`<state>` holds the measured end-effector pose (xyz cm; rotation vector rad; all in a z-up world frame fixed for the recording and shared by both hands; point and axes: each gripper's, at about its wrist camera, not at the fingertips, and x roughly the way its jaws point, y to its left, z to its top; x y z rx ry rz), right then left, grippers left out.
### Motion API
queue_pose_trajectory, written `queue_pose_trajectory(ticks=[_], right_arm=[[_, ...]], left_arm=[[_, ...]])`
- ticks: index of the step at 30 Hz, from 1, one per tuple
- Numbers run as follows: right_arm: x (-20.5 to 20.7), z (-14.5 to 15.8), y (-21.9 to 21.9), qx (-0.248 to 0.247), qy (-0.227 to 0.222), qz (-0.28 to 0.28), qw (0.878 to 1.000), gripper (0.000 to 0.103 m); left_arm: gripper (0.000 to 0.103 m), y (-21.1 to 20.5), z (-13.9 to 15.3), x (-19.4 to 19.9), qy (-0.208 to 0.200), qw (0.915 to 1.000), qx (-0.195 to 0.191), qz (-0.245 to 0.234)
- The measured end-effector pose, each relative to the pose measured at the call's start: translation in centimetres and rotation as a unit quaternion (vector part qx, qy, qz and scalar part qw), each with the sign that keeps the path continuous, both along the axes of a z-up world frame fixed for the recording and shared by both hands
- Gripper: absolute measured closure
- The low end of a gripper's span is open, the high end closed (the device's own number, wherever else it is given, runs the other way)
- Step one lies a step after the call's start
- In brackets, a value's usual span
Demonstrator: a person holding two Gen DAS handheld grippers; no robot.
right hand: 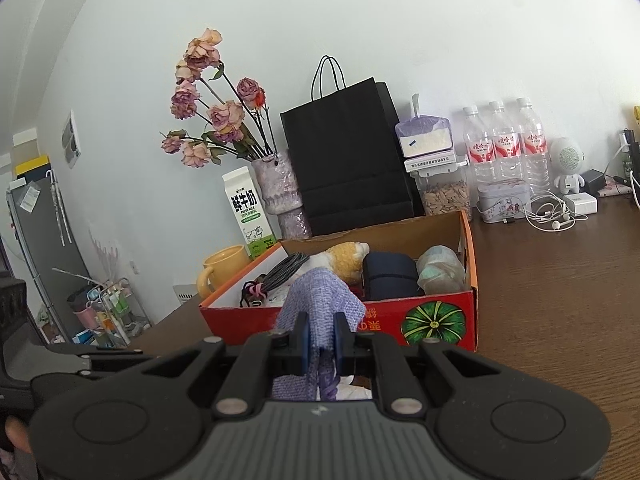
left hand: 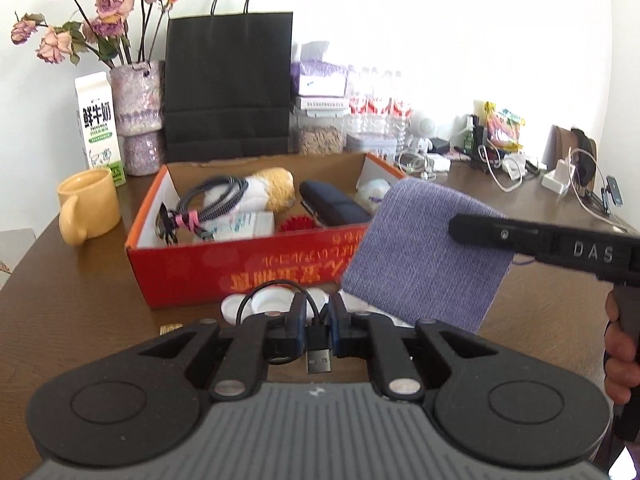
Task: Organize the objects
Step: 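Carry the pouch and cable over the box and release both inside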
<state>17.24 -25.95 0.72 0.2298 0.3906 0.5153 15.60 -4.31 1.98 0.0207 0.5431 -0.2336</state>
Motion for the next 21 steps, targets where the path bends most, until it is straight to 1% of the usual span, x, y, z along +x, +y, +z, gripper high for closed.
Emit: queue_pose_trajectory(ticks=[10,21], right_arm=[[2.6,1.7,1.9,0.001,-0.026,0.002,1.0,0.092],[7.9,2.9,3.2,0.002,-0.042,-0.013,0.999,0.092]], left_arm=[[0.091,-0.2,3.0,2.8,-0.048,0.9987,-0.014,0.012],[0.091,-0.1,4.6,8.2,-0.073,0.9964,-0.03,0.031]])
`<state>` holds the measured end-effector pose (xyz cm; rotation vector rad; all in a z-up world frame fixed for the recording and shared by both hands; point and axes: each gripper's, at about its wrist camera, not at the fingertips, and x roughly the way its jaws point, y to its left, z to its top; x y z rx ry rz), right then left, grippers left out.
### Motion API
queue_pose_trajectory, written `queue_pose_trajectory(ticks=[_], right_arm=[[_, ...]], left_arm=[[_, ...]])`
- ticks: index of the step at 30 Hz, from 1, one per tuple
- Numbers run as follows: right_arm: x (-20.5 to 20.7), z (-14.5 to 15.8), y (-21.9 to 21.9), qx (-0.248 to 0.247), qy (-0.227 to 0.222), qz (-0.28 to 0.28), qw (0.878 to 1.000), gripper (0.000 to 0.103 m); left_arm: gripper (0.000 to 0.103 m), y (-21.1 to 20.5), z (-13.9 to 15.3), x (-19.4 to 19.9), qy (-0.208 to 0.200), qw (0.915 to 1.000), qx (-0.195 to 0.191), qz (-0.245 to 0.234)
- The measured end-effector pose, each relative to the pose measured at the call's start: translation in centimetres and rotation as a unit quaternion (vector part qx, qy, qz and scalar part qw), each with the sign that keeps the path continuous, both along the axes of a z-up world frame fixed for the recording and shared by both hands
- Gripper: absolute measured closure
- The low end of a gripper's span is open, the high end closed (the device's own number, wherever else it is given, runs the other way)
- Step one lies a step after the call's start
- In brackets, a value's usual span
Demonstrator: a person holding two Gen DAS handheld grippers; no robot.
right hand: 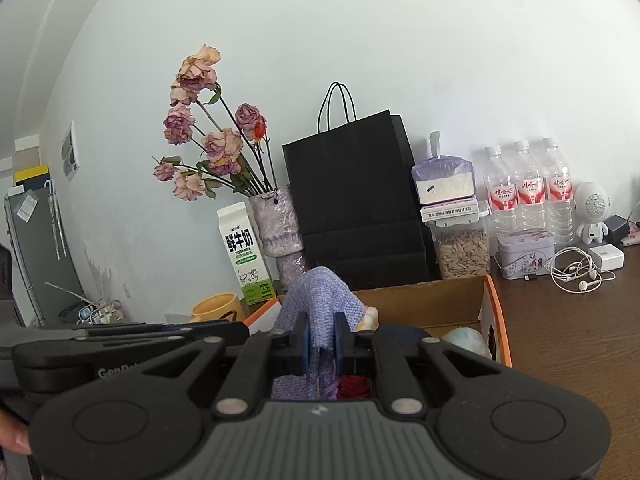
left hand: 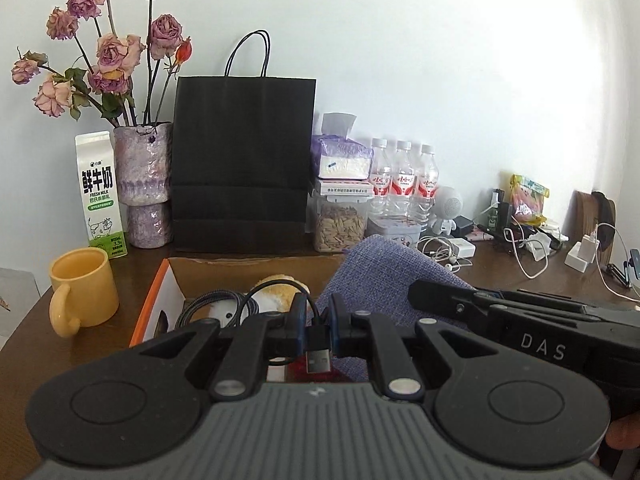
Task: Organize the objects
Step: 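Carry the pouch and cable over the box and release both inside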
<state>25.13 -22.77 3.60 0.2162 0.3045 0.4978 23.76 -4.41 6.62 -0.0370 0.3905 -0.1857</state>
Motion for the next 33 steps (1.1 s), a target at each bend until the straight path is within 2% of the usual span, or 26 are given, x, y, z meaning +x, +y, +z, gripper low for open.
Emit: queue_pose_trajectory(ticks=[8,16,22,24,25,27,28,29,30,31,32,33], right_arm=[[4.4,0.0,0.4,0.006,-0.006,-0.012,1.0,0.092],[7.8,-1.4,-0.2,-0.003,0.008,-0.024,1.0,0.092],[10.1,-3.2,-0.2,-0.034,0.027,-0.028,0.999,0.092],[10.4,-3.7,0.0,-0.056,0.028,-0.038,0.997,0.088],[10.4,-3.9,0.1,-0.069,0.028,-0.043,0.996,0.086],[10.4,-4.2,0.3,-0.095,0.031,-0.049,0.994,0.076],[10.2,-4.3,0.4,-0.105,0.03,-0.052,0.993,0.059],[10.0,-4.4,0.5,-0.112,0.028,-0.055,0.992,0.036],[9.8,-4.3,0.6,-0.12,0.022,-0.057,0.991,0.024],[9.5,-4.3,0.7,-0.124,0.015,-0.06,0.99,0.007],[9.2,-4.2,0.8,-0.129,0.009,-0.062,0.99,0.001],[9.1,-4.2,0.8,-0.133,0.008,-0.063,0.989,0.0]], left_arm=[[0.091,0.1,-0.2,4.4,-0.002,0.9998,-0.013,0.015],[0.091,0.0,-2.0,8.6,0.012,0.9997,-0.018,0.015],[0.09,0.2,-2.9,10.1,0.017,0.9998,-0.006,0.01],[0.09,0.3,-3.2,10.3,0.016,0.9998,-0.002,0.013],[0.085,0.4,-3.3,10.4,0.017,0.9997,0.003,0.017],[0.063,0.6,-3.5,10.4,0.018,0.9996,0.009,0.021],[0.038,0.7,-3.5,10.2,0.016,0.9995,0.012,0.024],[0.013,0.7,-3.5,10.0,0.012,0.9994,0.017,0.028],[0.003,0.8,-3.4,9.8,0.006,0.9992,0.02,0.035],[0.0,0.9,-3.3,9.5,-0.006,0.9987,0.022,0.046],[0.0,1.0,-3.1,9.3,-0.009,0.9984,0.025,0.05],[0.0,1.1,-3.0,9.3,-0.008,0.9983,0.025,0.051]])
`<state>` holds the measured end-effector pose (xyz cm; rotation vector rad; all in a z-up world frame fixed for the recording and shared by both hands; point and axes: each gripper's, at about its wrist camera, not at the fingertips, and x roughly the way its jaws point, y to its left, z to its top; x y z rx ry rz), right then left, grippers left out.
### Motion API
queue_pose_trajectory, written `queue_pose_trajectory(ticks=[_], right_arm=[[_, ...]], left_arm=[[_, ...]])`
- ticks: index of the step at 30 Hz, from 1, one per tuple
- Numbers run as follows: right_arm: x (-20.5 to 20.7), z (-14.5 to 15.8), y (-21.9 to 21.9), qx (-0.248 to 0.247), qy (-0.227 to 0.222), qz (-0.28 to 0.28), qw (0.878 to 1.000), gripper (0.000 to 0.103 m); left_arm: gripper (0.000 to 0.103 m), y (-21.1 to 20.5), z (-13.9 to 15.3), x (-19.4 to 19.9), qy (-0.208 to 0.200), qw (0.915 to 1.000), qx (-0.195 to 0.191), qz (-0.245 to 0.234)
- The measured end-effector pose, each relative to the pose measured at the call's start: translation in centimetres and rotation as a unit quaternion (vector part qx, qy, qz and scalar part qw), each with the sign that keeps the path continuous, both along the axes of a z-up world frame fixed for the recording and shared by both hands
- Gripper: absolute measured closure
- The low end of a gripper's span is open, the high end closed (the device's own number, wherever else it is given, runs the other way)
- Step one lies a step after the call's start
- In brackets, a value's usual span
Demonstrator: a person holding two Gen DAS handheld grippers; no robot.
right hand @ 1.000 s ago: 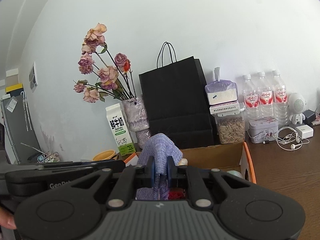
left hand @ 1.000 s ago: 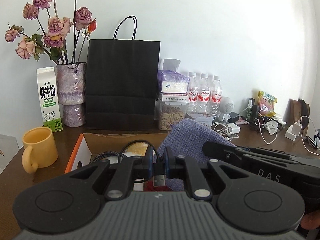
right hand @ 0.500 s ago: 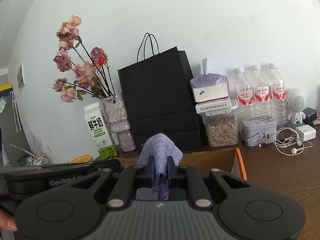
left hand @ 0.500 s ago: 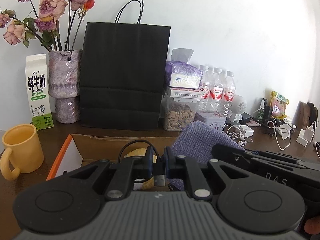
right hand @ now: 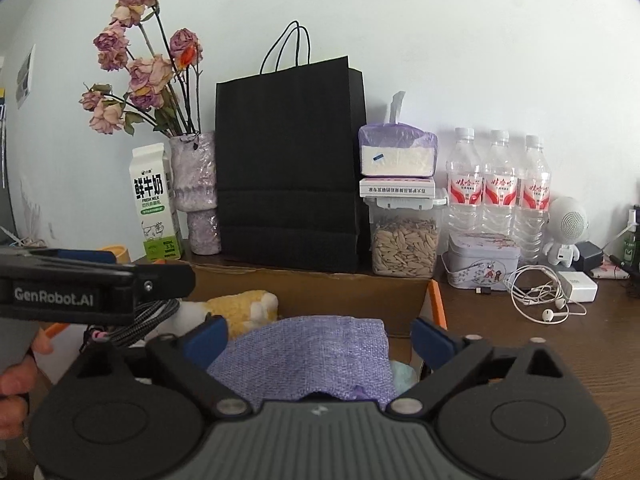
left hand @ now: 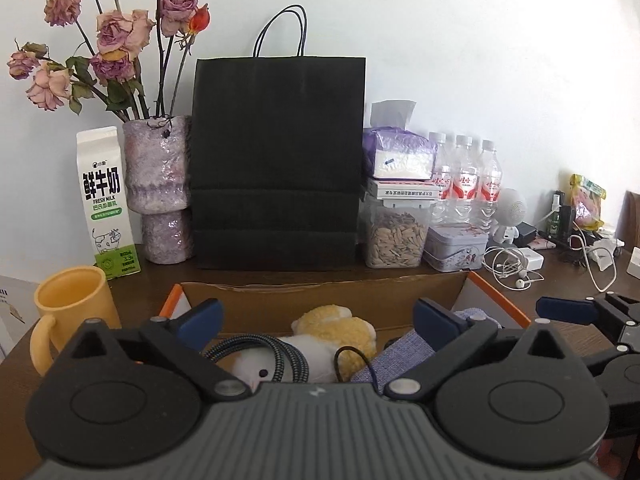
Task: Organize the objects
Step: 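Carry the pouch and cable over the box and release both inside, then move the right tool to the white tissue packet and grasp it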
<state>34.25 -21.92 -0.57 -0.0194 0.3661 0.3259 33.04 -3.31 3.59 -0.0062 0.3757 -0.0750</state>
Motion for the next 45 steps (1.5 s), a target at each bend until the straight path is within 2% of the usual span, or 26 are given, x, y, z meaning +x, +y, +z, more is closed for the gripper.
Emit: queue_pose_trajectory(ticks=[18,30,45], right_arm=[[-1.6,0.8,1.0,-0.021,-0.006,0.004,1.0,0.0],[-6.3,1.4,0.9,-0.028,-0.007,0.004,1.0,0.0],[-13.3,-0.9,1.0,-0.045,0.05,0.029,0.997,0.0]], left_arm=[[0.0,0.5,0.3,-1.2,0.01,0.9998,-0.01,0.013],[0.0,1.3,0.7,-5.9,0.022,0.9994,-0.015,0.023],[0.0,3.7,-0.4,-12.6,0.05,0.9982,-0.003,0.031]])
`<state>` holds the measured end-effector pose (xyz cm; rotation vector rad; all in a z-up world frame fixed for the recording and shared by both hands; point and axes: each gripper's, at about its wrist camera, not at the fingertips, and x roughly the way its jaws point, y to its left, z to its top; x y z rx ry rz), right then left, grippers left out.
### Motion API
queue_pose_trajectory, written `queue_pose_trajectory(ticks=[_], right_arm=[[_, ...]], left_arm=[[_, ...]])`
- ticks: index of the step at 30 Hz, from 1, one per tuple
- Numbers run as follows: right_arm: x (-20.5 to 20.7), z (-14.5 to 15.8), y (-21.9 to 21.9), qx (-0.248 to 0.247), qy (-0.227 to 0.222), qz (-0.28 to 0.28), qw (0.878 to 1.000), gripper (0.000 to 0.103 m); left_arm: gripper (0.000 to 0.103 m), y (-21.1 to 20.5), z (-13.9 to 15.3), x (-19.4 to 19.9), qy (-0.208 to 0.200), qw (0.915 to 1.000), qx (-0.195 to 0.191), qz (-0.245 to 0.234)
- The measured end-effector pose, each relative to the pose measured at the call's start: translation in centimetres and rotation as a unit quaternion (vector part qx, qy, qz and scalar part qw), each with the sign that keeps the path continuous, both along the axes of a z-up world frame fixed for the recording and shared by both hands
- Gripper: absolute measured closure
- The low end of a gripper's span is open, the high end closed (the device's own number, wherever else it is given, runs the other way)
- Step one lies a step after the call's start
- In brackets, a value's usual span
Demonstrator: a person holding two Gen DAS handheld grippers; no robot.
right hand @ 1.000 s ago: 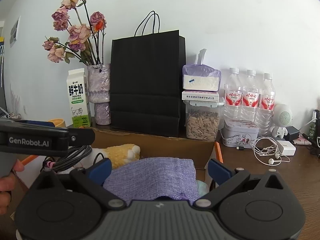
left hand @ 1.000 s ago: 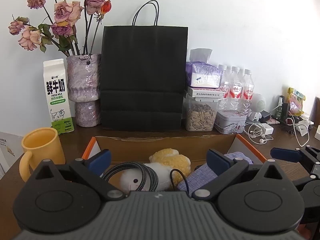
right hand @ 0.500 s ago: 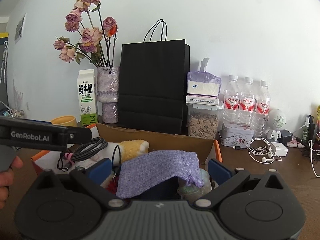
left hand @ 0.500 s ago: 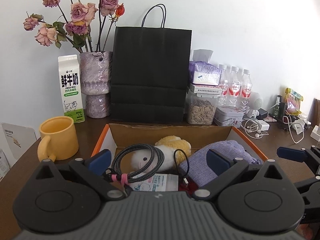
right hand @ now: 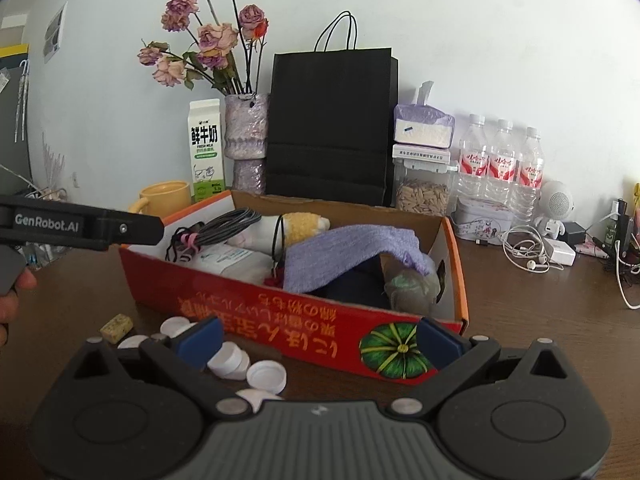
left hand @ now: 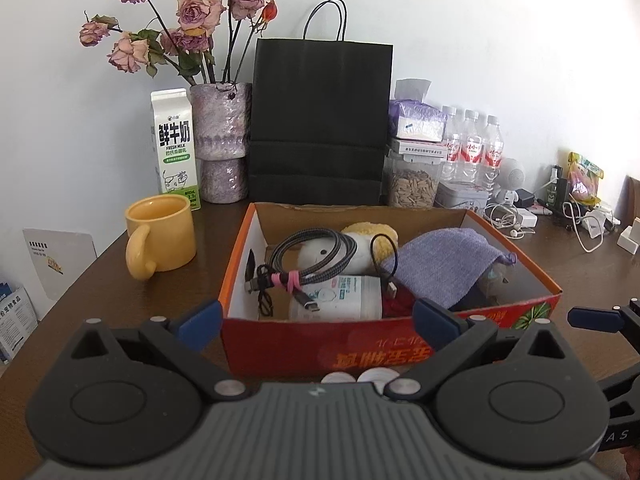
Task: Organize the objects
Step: 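Move the right tool to the white tissue packet and grasp it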
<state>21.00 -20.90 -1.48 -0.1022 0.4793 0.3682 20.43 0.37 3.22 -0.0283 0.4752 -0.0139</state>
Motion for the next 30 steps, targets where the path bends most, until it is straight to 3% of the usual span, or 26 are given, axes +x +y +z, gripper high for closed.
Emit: queue_pose_trajectory(ticks=[15,30], right_arm=[[-4.0,-3.2,-0.1,-0.009,0.07,0.002,0.997,0.0],[-2.7,-4.4,-0.3,0.001,0.112,-0.009,0.994,0.001]], left_arm=[[0.0,2.7,-3.7,-5.6,0.063,0.998,-0.005,0.002],[0.0,3.4,-4.9,-5.8,0.087,0.9961,-0.014,0.001]])
